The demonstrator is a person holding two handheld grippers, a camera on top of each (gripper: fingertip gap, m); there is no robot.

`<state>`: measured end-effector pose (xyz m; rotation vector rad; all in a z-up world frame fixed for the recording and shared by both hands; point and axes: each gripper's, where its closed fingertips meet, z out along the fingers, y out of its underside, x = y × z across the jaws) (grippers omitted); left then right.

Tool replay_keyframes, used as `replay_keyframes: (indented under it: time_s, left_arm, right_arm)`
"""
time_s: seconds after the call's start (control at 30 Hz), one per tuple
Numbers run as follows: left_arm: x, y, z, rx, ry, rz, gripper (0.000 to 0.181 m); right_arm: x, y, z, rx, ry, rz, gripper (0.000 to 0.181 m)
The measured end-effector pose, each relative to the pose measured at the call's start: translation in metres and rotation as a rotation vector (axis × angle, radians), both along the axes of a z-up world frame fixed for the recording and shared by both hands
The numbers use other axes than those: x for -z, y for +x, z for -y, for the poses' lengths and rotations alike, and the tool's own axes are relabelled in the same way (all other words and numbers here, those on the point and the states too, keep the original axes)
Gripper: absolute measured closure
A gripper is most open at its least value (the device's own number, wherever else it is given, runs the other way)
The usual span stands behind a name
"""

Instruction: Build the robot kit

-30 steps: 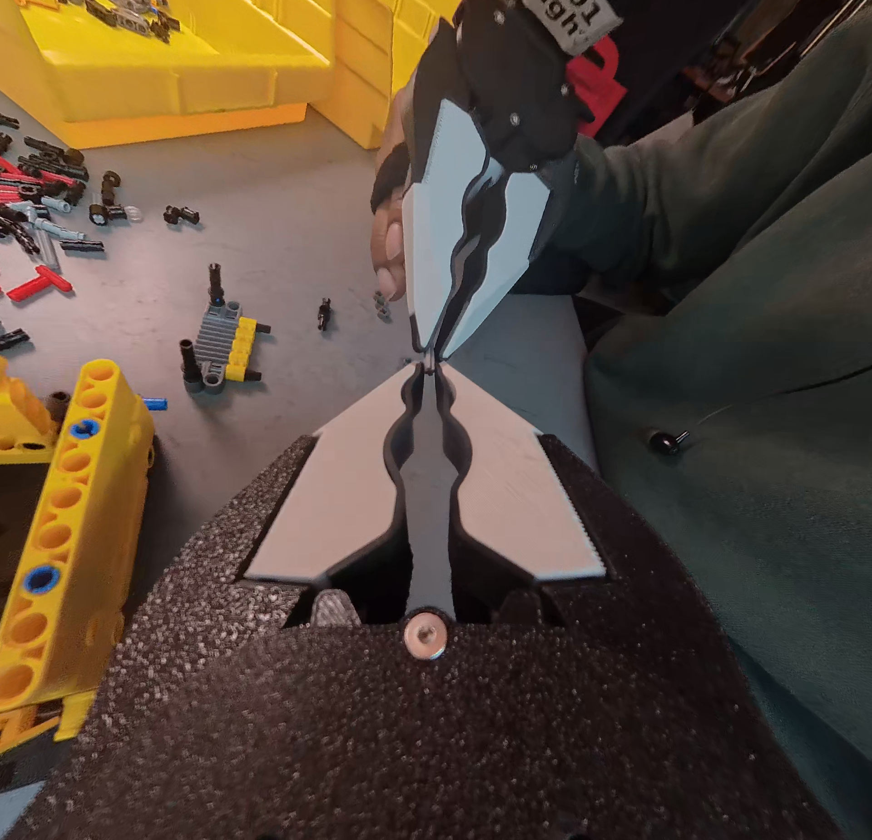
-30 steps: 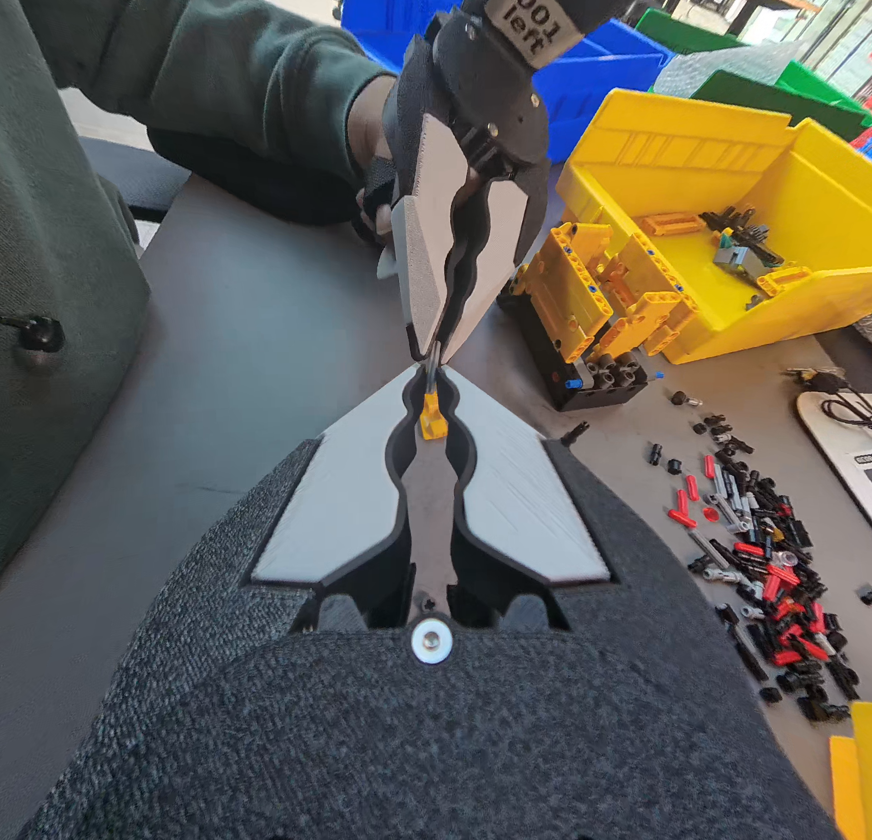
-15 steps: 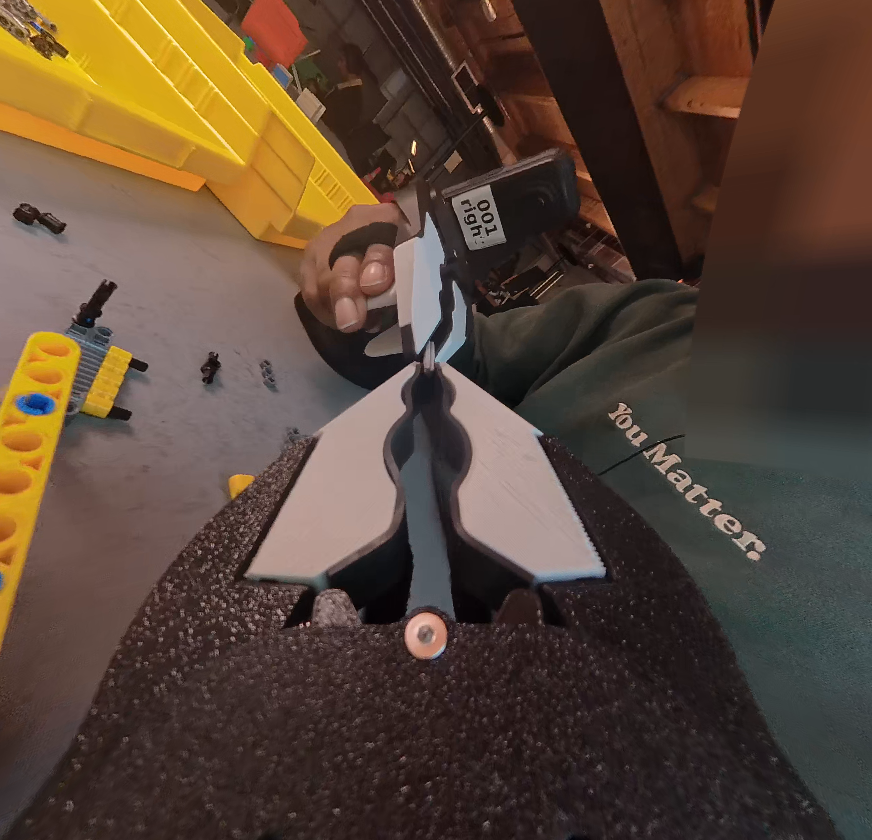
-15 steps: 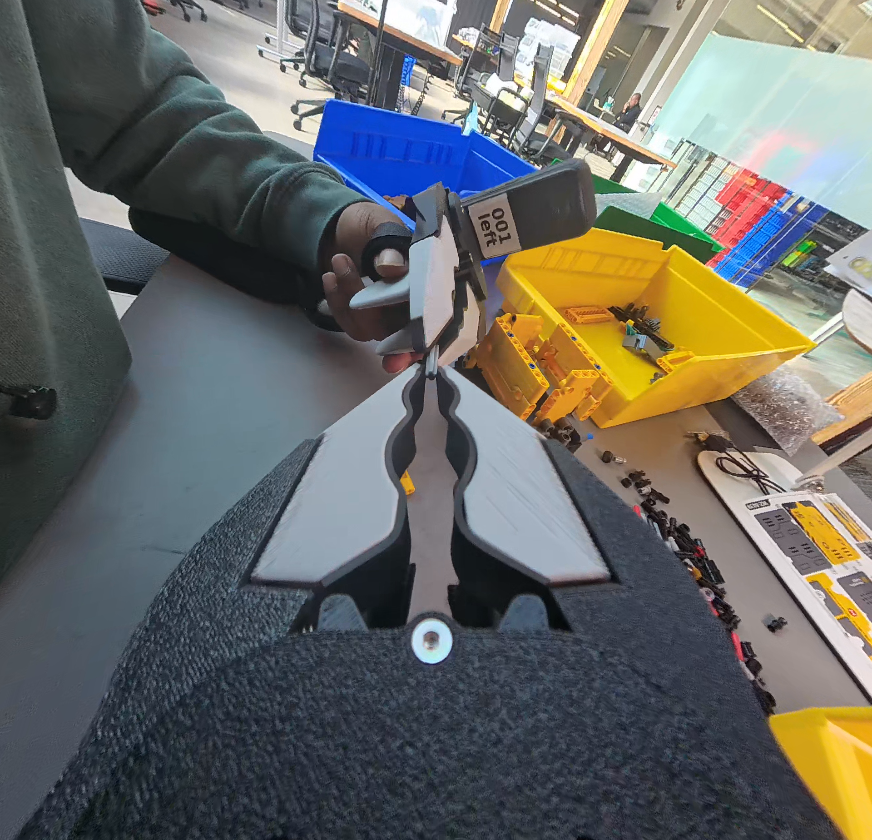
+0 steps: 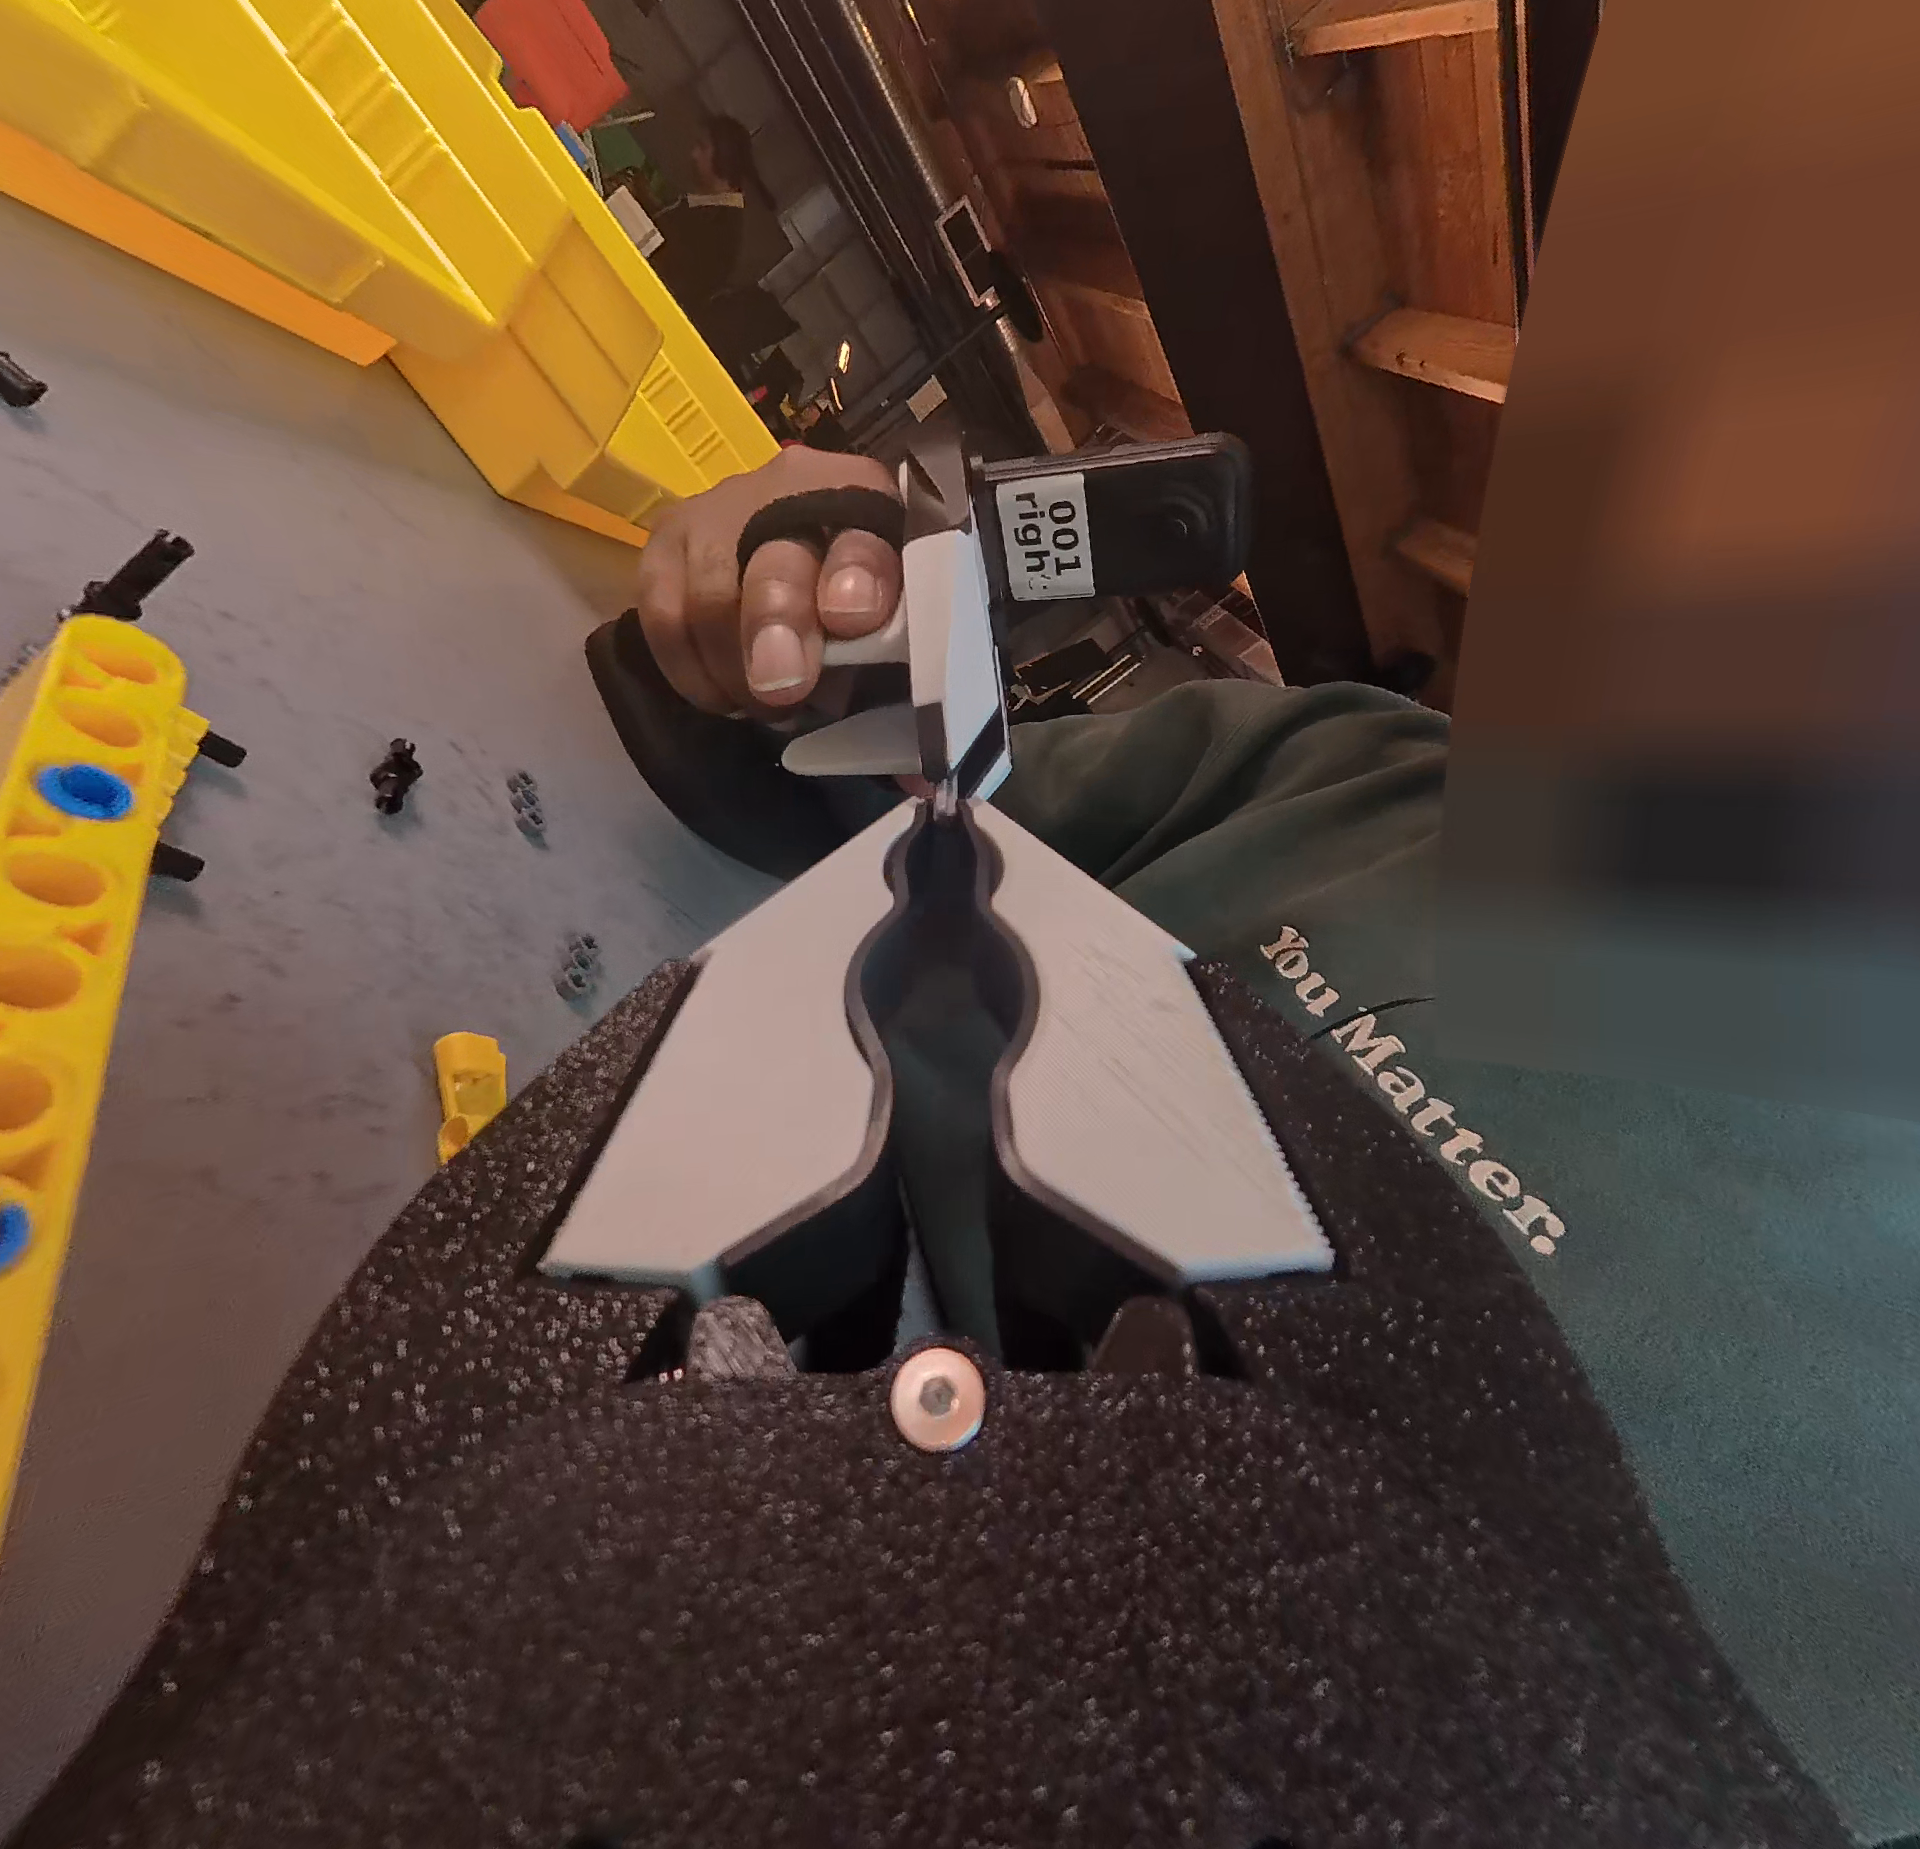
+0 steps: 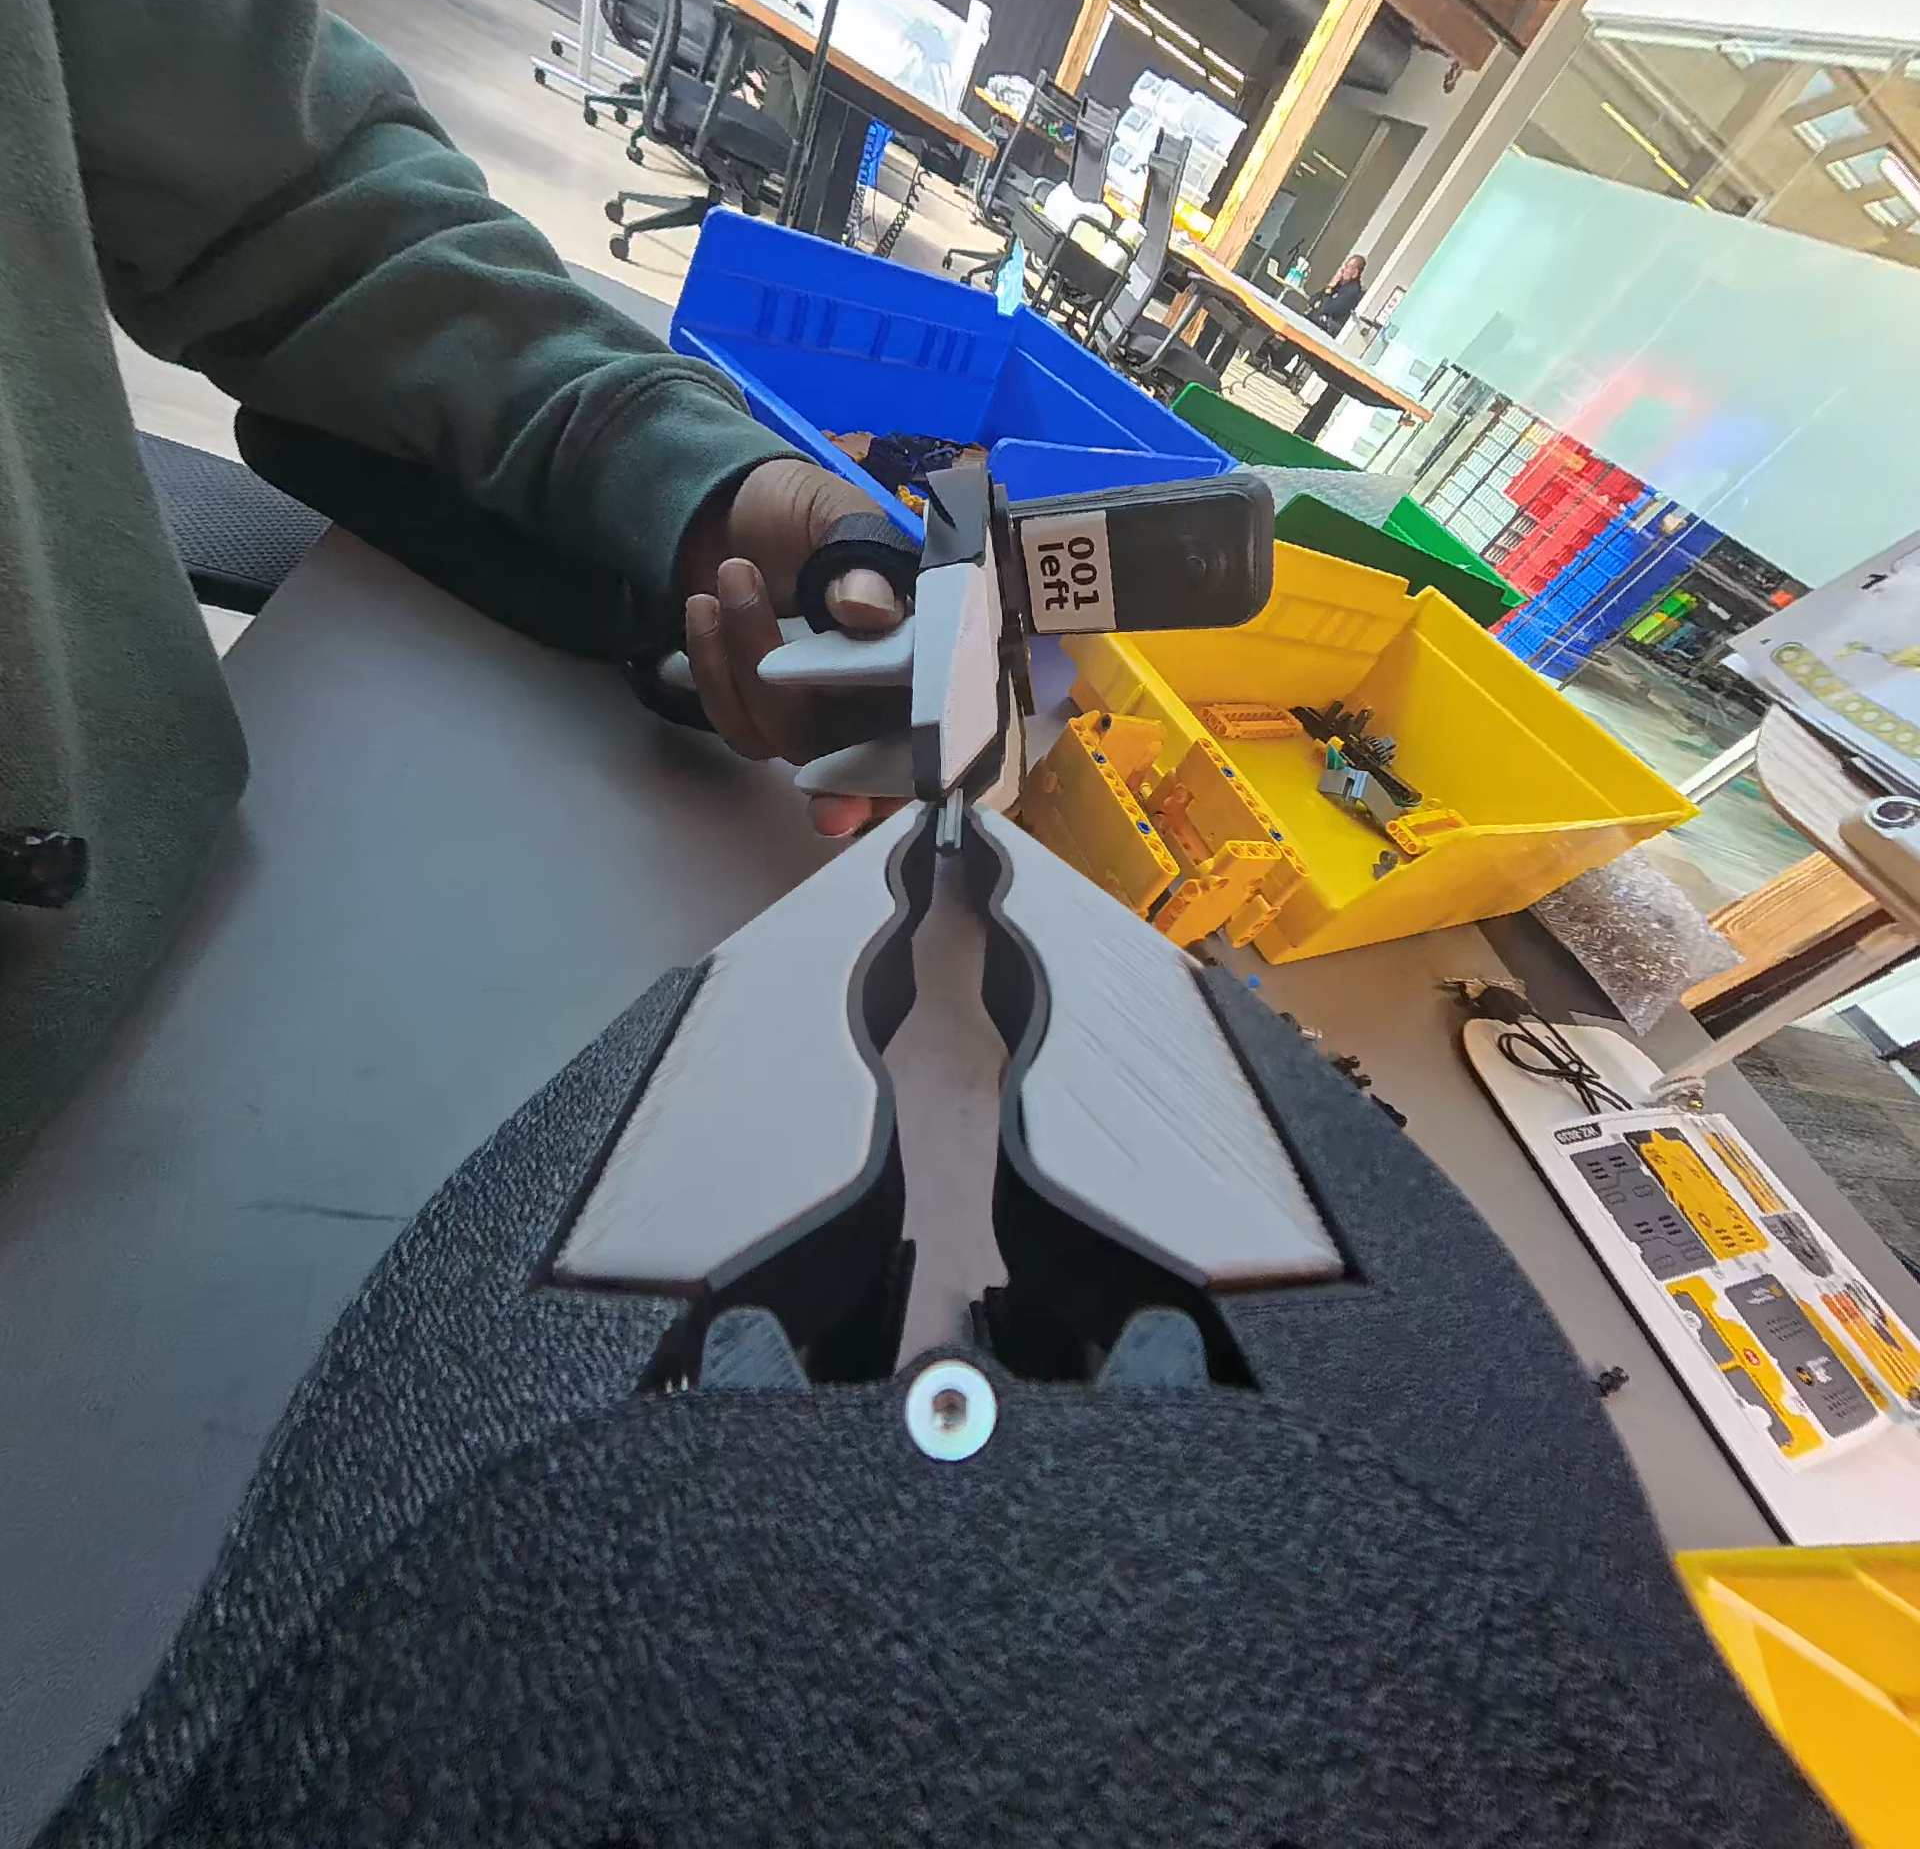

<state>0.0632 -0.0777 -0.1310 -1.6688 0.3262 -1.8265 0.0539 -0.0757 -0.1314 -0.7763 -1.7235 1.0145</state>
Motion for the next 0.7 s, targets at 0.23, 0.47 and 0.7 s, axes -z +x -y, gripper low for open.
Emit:
replay_keyframes:
  time_s: [0.23, 0.47, 0.7]
  left_arm:
    - [0.031, -0.013, -0.009, -0.118, 0.180, -0.419, 0.171]
    - [0.095, -0.020, -0.011, -0.101, 0.307, -0.961, 0.161]
    - [0.111, -0.018, -0.014, -0.097, 0.422, -1.165, 0.165]
  right_arm:
    - [0.010, 0.003, -0.019, 0.040, -0.082, 0.078, 0.178]
    - [0.018, 0.007, -0.038, 0.088, -0.132, 0.123, 0.178]
    - [0.029, 0.006, -0.035, 0.084, -0.112, 0.169, 0.177]
